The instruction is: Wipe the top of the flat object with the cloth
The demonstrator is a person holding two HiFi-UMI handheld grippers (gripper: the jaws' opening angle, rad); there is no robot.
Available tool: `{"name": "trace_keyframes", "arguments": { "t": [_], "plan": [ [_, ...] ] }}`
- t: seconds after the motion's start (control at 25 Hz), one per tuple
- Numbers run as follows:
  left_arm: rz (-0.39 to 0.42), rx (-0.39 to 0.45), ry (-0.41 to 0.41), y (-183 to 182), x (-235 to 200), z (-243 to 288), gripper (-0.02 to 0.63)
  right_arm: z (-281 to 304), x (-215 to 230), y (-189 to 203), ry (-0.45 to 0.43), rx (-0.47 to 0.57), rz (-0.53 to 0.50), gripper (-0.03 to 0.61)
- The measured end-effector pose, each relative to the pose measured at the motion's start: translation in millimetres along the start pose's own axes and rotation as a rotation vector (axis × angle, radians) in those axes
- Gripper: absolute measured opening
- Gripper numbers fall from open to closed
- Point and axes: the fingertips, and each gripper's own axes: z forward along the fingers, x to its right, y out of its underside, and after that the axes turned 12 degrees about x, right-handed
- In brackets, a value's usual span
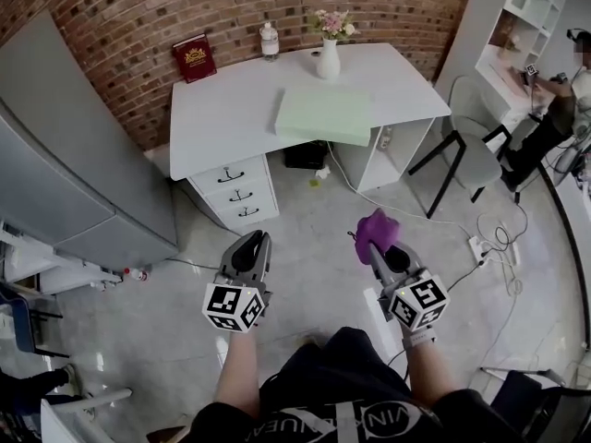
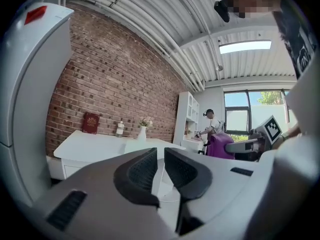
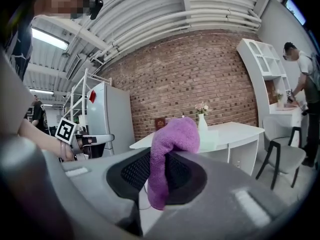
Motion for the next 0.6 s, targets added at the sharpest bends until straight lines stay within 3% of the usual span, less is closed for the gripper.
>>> {"name": "trace_keyframes", "arguments": {
  "t": [0.32, 0.6],
  "plan": [
    [-0.016, -0.001, 0.021, 12.6, -19.6, 42.5, 0.043, 39.9, 31.8, 0.4, 0.004, 0.012, -0.006, 0.057],
    [-0.019, -0.013, 0.02, 16.7, -51.6, 98.1, 0.044, 108.3, 66.8, -1.8, -0.002, 0.003, 0.022, 0.057]
  ]
}}
